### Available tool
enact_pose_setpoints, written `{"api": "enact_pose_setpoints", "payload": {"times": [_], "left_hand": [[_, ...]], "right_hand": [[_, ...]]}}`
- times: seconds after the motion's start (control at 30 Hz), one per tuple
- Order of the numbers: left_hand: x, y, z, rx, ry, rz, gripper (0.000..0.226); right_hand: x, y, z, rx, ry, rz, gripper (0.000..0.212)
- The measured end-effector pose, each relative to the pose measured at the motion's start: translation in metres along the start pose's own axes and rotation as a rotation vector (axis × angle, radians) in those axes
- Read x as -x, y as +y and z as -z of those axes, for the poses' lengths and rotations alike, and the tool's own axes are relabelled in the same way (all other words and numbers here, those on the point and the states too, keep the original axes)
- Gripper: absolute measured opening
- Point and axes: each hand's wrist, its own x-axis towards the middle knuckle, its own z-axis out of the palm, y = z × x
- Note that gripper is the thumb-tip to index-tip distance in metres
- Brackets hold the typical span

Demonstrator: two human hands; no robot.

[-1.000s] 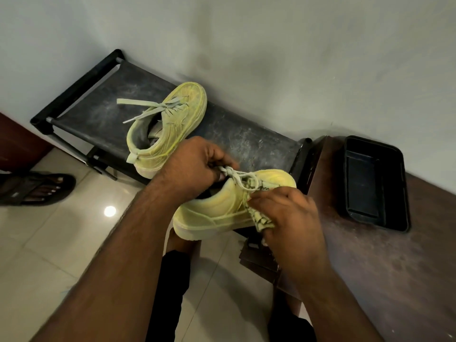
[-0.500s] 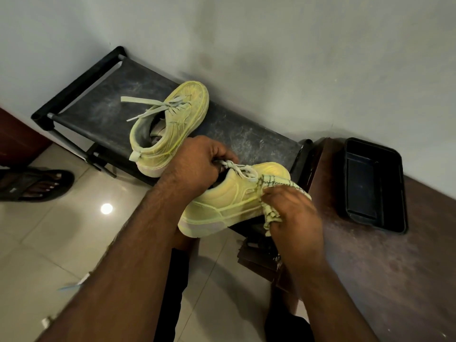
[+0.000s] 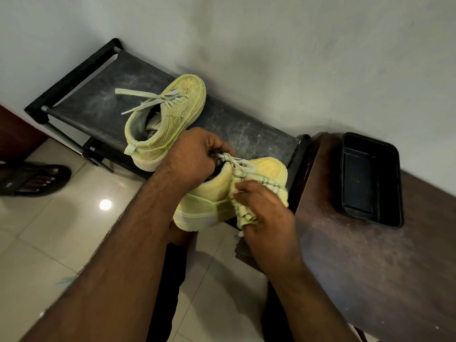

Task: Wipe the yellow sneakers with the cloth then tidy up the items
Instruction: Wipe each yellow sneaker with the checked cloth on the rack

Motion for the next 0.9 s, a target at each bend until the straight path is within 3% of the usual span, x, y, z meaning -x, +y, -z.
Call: {"api": "enact_pose_setpoints", "payload": {"times": [0.07, 0.17, 0.23, 0.4, 0.57, 0.7, 0.77, 0.9], "left_hand": [[0.0, 0.0, 0.0, 0.014, -0.006, -0.005, 0.033], [0.0, 0.0, 0.0, 0.016, -0.014, -0.012, 0.026], [0.0, -0.002, 0.0, 0.024, -0.009, -0.002, 0.025], [-0.003, -0.005, 0.001, -0.014, -0.006, -0.017, 0.024], [-0.004, -0.005, -0.003, -0.058, -0.021, -0.026, 0.029], [-0.005, -0.008, -0.003, -0.061, -0.012, -0.031, 0.029], [-0.005, -0.007, -0.003, -0.069, -0.01, -0.035, 0.028], [-0.005, -0.003, -0.005, -0.096, 0.004, -0.027, 0.026]], "right_hand": [[0.003, -0.012, -0.007, -0.082, 0.044, 0.03, 0.033], [0.0, -0.005, -0.014, -0.031, 0.104, -0.113, 0.045], [0.002, -0.005, -0.016, 0.023, 0.066, -0.142, 0.05], [0.02, -0.02, -0.014, 0.206, -0.051, -0.011, 0.051], [-0.003, -0.007, -0.011, 0.325, -0.064, -0.179, 0.076], [0.016, -0.029, -0.013, 0.39, -0.165, -0.051, 0.057], [0.019, -0.03, -0.007, 0.375, -0.125, -0.015, 0.052], [0.003, -0.015, -0.003, 0.332, -0.026, -0.119, 0.058]]}}
